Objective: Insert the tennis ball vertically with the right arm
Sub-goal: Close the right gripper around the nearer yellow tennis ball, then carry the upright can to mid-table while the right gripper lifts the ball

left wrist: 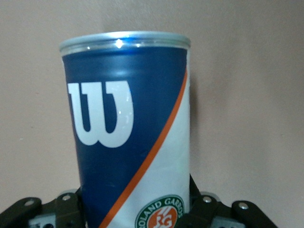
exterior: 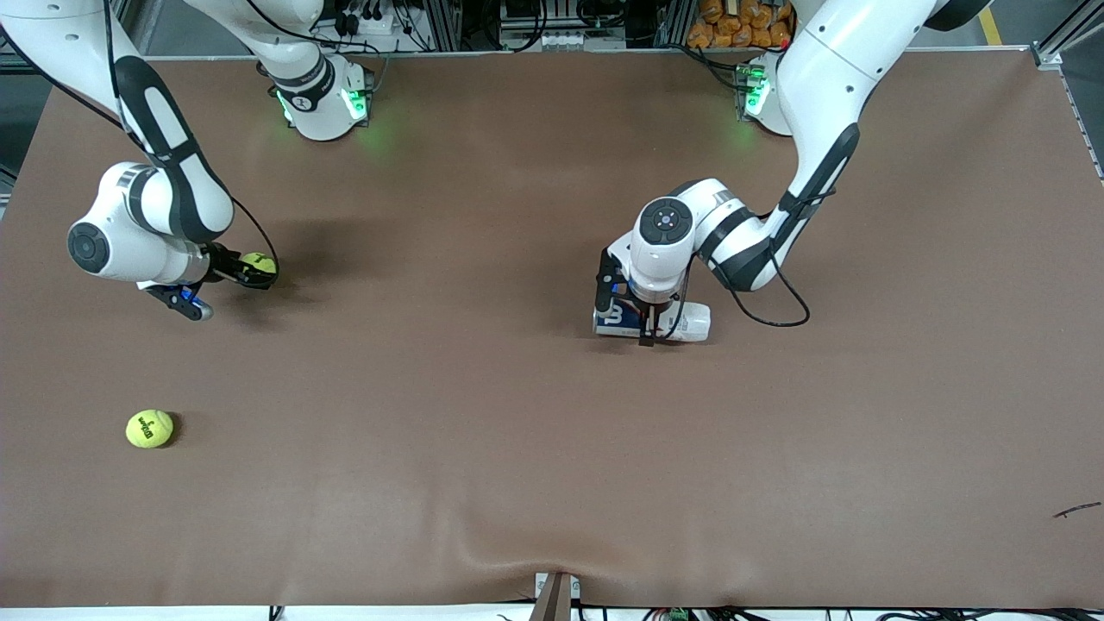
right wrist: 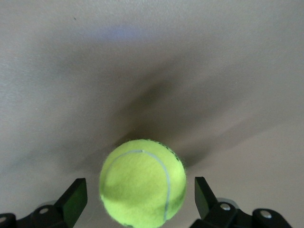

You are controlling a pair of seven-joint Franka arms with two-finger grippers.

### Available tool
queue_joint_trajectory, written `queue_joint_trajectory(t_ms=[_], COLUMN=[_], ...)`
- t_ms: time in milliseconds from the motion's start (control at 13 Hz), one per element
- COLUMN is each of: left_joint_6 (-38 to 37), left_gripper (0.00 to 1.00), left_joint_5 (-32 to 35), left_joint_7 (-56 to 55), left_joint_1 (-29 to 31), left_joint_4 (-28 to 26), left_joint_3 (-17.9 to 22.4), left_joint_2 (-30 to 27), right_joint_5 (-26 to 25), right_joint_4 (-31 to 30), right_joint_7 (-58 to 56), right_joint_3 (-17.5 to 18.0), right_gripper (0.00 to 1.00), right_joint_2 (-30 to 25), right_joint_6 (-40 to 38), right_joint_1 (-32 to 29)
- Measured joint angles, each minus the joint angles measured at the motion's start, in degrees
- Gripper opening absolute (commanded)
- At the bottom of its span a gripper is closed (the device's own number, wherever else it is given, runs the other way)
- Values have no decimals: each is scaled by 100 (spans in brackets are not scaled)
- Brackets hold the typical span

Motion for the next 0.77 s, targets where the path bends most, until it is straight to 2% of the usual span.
queue_joint_trajectory(t_ms=[77,230,307,460,767], left_joint_6=[-180,-479,-589,-743,-771], left_gripper=[72,72,72,72,72], left_joint_5=[-116,-638,-985,-1642,-2909], left_joint_7=[28,409,702,1273,2157], left_joint_1=[51,171,215,297,398], left_joint_4=[131,443,605,876,1246], left_joint_3=[-146,-398,-437,-445,-453], left_joint_2=[-30,-74,-90,-103,-105], right_joint_5=[1,2,2,4,5], right_joint_4=[0,0,0,2,57], right_joint_7=[0,3,4,11,18], right_joint_3=[0,0,-1,-2,-9], right_gripper=[98,84,80,75,75], right_joint_2=[33,60,62,63,38], right_joint_6=[8,19,22,39,46], right_joint_1=[0,-3,-4,-10,-96])
